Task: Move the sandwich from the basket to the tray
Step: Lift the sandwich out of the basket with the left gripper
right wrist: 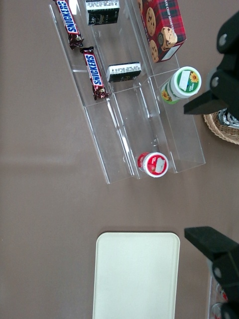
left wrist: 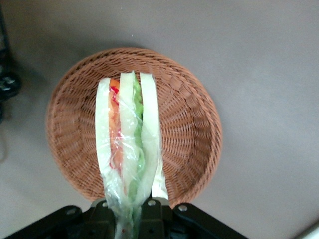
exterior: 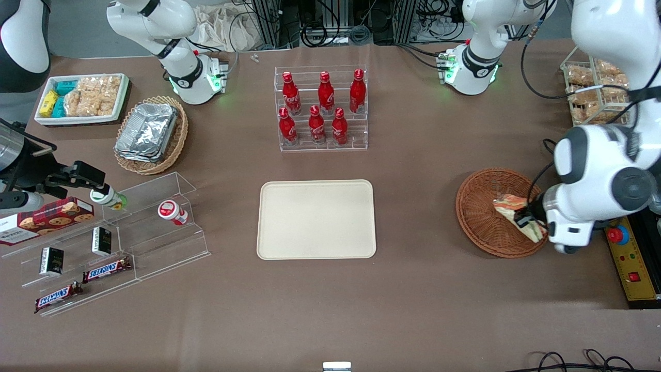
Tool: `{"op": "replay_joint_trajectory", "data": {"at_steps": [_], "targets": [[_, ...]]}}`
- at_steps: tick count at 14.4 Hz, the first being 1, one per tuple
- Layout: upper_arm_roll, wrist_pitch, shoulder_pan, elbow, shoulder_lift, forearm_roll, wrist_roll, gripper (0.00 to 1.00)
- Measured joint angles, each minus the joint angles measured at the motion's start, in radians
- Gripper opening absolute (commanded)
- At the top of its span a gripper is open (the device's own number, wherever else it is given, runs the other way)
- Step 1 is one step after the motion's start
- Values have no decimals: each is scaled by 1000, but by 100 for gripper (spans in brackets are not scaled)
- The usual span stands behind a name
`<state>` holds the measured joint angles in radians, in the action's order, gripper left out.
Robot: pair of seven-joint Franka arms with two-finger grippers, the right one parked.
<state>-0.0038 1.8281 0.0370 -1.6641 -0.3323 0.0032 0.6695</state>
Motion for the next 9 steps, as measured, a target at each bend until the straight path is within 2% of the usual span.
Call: {"op": "replay_joint_trajectory", "data": {"at_steps": [4, 7, 9], "targets": [[-69, -213, 1, 265, 12, -29, -22, 1], [-152, -234, 5, 313, 11, -111, -114, 2], [-241, -228, 8, 312, -5, -123, -132, 0]]}}
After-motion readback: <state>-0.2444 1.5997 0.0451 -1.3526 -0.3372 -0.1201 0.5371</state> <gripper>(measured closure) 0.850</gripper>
